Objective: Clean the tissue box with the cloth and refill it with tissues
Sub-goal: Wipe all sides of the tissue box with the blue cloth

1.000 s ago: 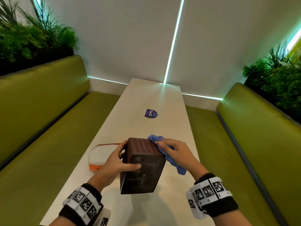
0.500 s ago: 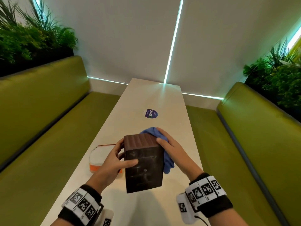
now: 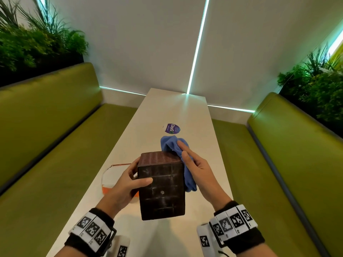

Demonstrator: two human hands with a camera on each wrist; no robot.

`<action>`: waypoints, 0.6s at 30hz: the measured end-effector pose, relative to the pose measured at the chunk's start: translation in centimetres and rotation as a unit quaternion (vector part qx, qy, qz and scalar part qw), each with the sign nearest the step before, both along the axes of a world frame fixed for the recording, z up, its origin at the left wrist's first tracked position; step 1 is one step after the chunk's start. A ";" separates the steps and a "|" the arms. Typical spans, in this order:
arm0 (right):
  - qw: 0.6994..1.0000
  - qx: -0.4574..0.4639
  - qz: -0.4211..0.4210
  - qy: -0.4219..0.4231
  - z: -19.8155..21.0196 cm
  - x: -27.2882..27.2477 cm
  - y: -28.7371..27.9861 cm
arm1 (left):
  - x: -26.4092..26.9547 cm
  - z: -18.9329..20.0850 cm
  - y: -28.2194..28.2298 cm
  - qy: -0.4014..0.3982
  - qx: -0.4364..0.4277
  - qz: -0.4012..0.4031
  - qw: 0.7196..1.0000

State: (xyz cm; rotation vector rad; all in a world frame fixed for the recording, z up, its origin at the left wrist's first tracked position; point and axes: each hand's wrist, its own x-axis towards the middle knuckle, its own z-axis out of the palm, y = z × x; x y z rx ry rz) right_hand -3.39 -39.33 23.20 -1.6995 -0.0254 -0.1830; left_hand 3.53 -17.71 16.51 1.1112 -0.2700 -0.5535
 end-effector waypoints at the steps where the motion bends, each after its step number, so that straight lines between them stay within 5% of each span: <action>1: 1.000 0.011 0.010 0.002 -0.4 -0.4 0.1 | 0.1 0.2 0.1 0.000 -0.012 0.000 1.000; 6: 0.999 -0.011 0.021 -0.024 -3.2 -2.2 1.3 | 0.4 1.0 1.2 0.003 -0.043 0.009 0.999; 11: 0.997 -0.011 -0.010 -0.082 -0.3 -0.5 1.9 | -1.9 0.9 -0.4 0.011 -0.023 -0.023 0.999; 18: 0.998 0.001 0.062 -0.016 -3.6 -3.0 1.8 | -0.4 1.4 0.9 0.018 -0.059 0.033 0.998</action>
